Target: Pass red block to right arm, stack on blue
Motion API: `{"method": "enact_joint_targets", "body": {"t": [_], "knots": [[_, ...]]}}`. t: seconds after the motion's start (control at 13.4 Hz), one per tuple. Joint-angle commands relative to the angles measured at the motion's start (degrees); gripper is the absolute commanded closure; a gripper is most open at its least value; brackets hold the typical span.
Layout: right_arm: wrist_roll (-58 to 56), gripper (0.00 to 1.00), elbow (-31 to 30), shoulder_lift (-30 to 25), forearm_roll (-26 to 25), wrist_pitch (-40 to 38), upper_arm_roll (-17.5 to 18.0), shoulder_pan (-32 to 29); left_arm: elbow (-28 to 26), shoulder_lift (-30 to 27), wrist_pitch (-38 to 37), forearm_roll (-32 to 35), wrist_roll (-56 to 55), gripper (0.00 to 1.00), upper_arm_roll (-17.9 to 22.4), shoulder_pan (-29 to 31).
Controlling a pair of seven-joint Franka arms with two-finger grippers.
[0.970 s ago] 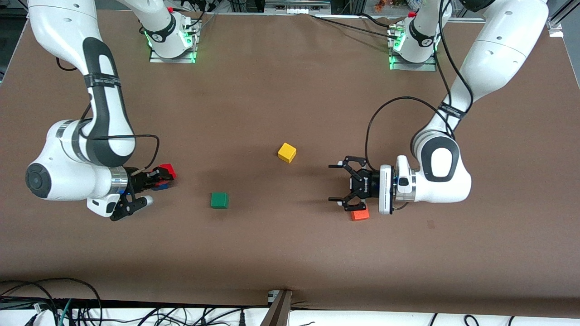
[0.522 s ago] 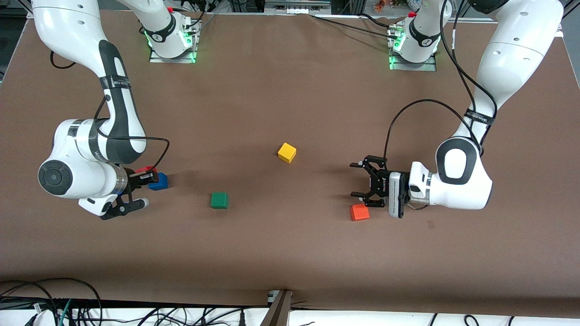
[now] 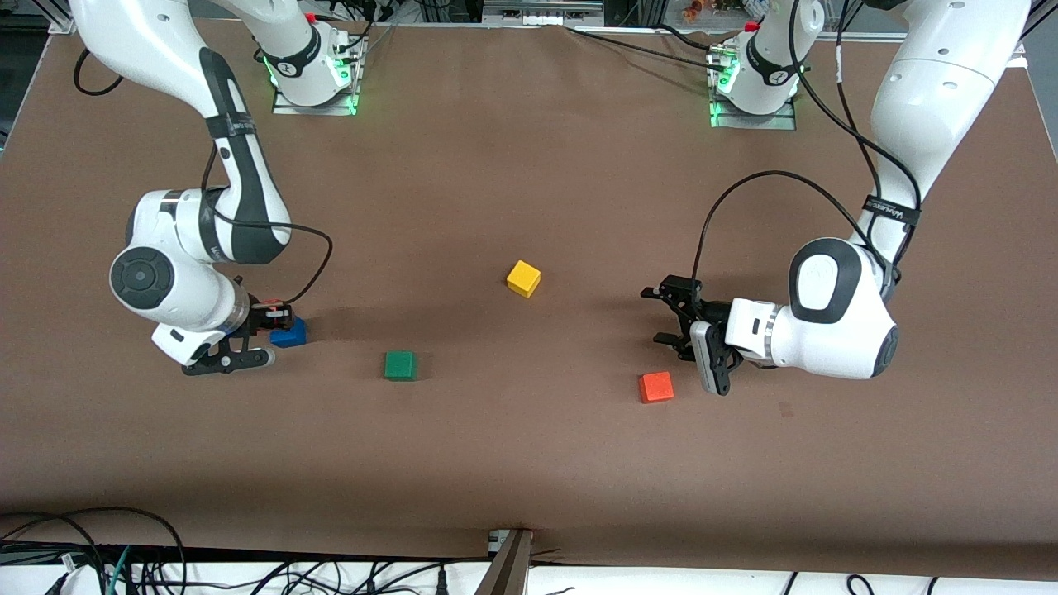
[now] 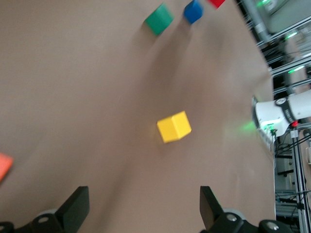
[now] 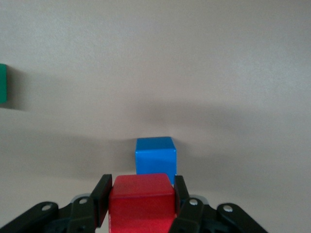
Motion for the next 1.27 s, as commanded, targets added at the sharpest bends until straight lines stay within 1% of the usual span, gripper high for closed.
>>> {"method": "enact_joint_targets", "body": {"t": [0.0, 0.07, 0.22, 0.3, 0.45, 0.52, 0.6, 0.75, 0.82, 0.97, 1.19], "knots": [[1.21, 0.95, -8.74, -4.01, -1.21, 8.70, -0.25, 0.19, -0.21, -4.97, -6.76, 4.87, -9.22, 0.00, 0.72, 0.53], [1.21, 0.95, -10.07, -4.28, -1.21, 10.65, -0.25, 0.19, -0.21, -6.99, -9.58, 7.32, -12.12, 0.00, 1.41, 0.62], [1.21, 0.95, -11.66, -4.46, -1.21, 13.29, -0.43, 0.19, -0.30, -10.60, -15.38, 12.68, -17.40, 0.00, 4.22, 0.71], [1.21, 0.95, -12.01, -4.46, -1.21, 13.91, -0.43, 0.19, -0.13, -12.00, -16.97, 15.14, -19.78, 0.00, 5.80, 0.71], [1.21, 0.95, -12.01, -4.37, -1.21, 14.36, -0.43, 0.19, -0.39, -15.51, -17.69, 19.01, -25.04, 0.00, 7.04, 0.80], [1.21, 0.95, -12.01, -4.28, -1.21, 14.79, -0.43, 0.19, -0.22, -17.45, -17.69, 19.38, -28.03, 0.00, 7.66, 1.24], [1.21, 0.95, -12.01, -3.93, -1.21, 15.67, -0.43, 0.19, -0.13, -19.29, -17.61, 21.21, -31.02, 0.00, 7.84, 1.15], [1.13, 0.94, -11.93, -3.67, -1.21, 16.73, -0.43, 0.10, 0.22, -21.33, -17.26, 29.97, -33.86, 0.00, 7.66, 1.24], [1.13, 0.94, -11.93, -3.49, -1.21, 16.73, -0.43, 0.01, 0.22, -22.55, -16.91, 32.54, -34.12, 0.00, 7.57, 1.15], [0.69, 0.94, -12.01, -3.32, -1.21, 16.73, -0.43, 0.01, 0.14, -25.10, -17.16, 35.28, -36.92, 0.00, 7.49, 1.06], [0.42, 0.94, -12.01, -3.05, -1.21, 16.73, -0.43, -0.08, -0.12, -29.23, -21.11, 36.08, -40.02, 0.00, 7.92, 0.80]]}}
